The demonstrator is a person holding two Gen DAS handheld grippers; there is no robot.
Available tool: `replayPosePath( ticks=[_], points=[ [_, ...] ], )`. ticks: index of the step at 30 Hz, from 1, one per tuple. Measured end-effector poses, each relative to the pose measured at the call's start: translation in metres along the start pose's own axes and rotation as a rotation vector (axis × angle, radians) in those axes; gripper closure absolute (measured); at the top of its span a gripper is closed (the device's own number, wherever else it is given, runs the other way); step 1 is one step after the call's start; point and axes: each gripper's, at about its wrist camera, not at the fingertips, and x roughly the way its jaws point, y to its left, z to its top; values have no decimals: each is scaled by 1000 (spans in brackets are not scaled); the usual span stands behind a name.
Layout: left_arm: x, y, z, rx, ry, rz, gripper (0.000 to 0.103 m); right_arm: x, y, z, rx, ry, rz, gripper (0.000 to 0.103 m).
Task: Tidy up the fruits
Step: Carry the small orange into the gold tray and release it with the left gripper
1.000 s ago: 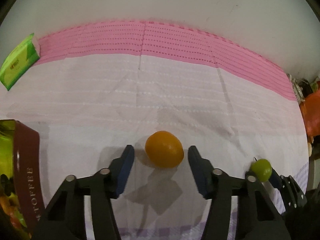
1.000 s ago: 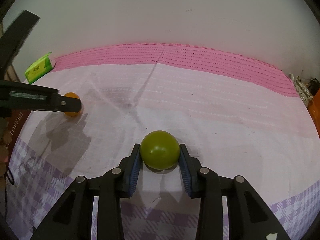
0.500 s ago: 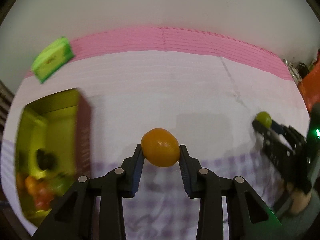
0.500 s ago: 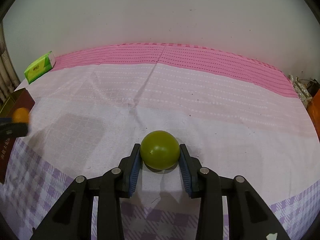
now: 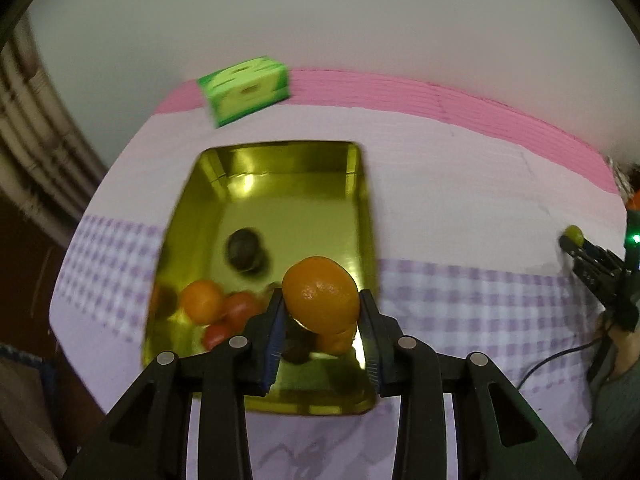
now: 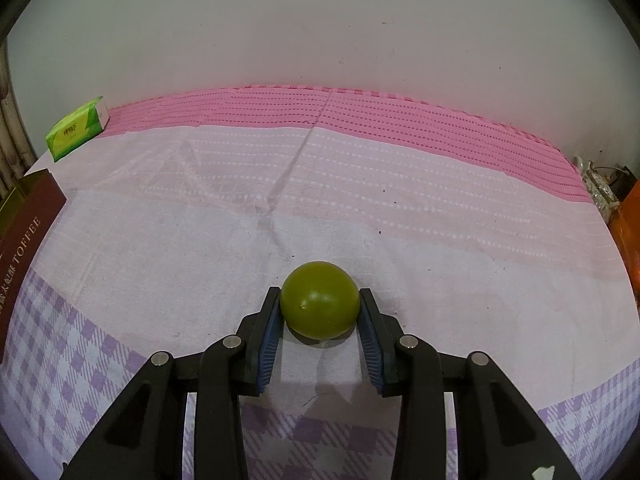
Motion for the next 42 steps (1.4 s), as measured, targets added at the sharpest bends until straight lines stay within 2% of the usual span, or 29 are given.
replayPosePath(
  ticks=[13,16,20,27,37,42],
  points=[
    [-2,72,-13,-119,7,72,67,0,1,0,-2,0,-3,68],
    [4,79,-14,-132,27,57,67,0,1,0,-2,0,-3,68],
    [13,78,-14,-135,56,24,67,1,1,0,-1,1,0,68],
    [27,69,3,-105,57,6,67,1,1,0,-1,1,0,68],
    [57,67,11,-95,121,12,67,0,0,0,4,2,6,67],
    [60,66,13,-77,121,19,67,1,-1,-1,8,2,10,67]
  ],
)
